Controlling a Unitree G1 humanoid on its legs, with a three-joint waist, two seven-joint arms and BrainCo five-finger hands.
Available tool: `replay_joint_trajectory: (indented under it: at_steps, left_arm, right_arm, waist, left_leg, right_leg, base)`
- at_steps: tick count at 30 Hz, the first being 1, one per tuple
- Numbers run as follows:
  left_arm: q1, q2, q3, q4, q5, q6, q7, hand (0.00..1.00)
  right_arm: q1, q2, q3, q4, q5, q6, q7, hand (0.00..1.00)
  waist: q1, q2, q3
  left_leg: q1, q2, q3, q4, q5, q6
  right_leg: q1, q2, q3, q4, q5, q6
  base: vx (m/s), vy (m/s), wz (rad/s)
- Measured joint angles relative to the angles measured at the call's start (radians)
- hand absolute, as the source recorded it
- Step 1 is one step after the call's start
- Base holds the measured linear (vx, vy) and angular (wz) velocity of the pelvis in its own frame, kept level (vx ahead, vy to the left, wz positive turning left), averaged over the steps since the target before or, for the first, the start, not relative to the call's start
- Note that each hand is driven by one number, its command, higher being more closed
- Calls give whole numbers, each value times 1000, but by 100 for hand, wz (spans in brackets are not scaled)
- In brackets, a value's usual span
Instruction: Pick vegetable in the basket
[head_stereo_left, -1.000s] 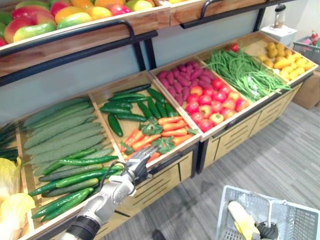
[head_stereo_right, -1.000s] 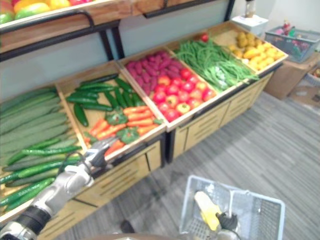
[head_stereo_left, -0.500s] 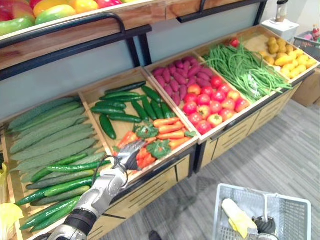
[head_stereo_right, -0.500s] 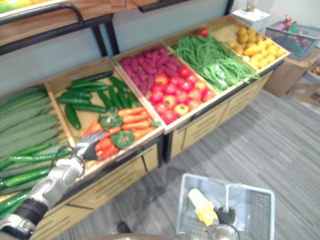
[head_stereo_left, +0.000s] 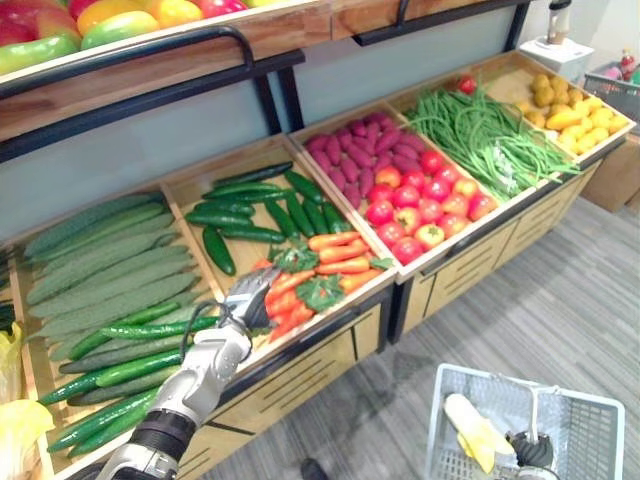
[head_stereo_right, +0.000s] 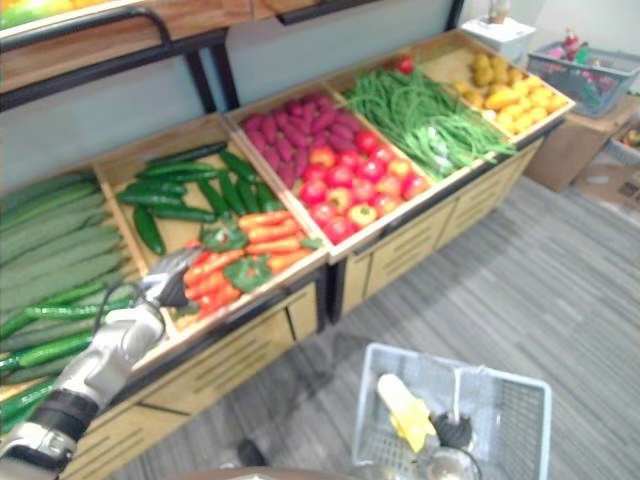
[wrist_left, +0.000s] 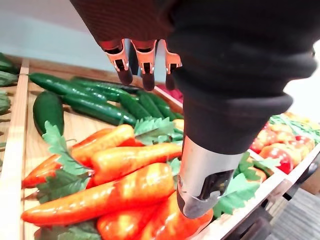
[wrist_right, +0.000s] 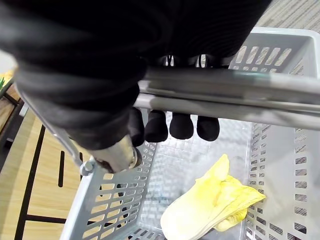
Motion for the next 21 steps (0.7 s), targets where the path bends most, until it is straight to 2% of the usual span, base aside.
replay_joint_trajectory:
  at_steps: [8,13,16,21]
  left_arm:
    - [-35,0,1,28,0,13,0,0]
    - [-68,-5,6,43,-2,21,0,0]
    - [-78,-39,32,45,-2,25,4,0]
    - [-98,-52,58,46,-2,52,25,0]
  right_arm:
    - [-24,1,-4,-42,0,1,12,100]
    - [-48,-3,1,-79,-1,8,22,100]
    - [-50,-3,11,-94,-1,8,23,100]
    - [-60,-5,14,-122,-11,9,23,100]
  waist:
    - [3,-10,41]
    - [3,-13,52]
    - [1,-16,57]
    - [5,-22,70]
  left_leg:
    - [-64,0,4,1,3,2]
    - [-116,9,32,7,13,9]
    - [-118,19,42,7,13,9]
    - [-118,28,69,7,13,9]
  right_leg:
    - [-68,1,6,10,3,3]
    - [-145,2,57,47,3,2]
    - [-166,9,88,67,11,-9]
    - [-189,16,123,79,17,-19]
  base:
    - [24,-12,-1]
    - [31,-29,-11]
    - [23,-36,-12]
    - [1,-43,-13]
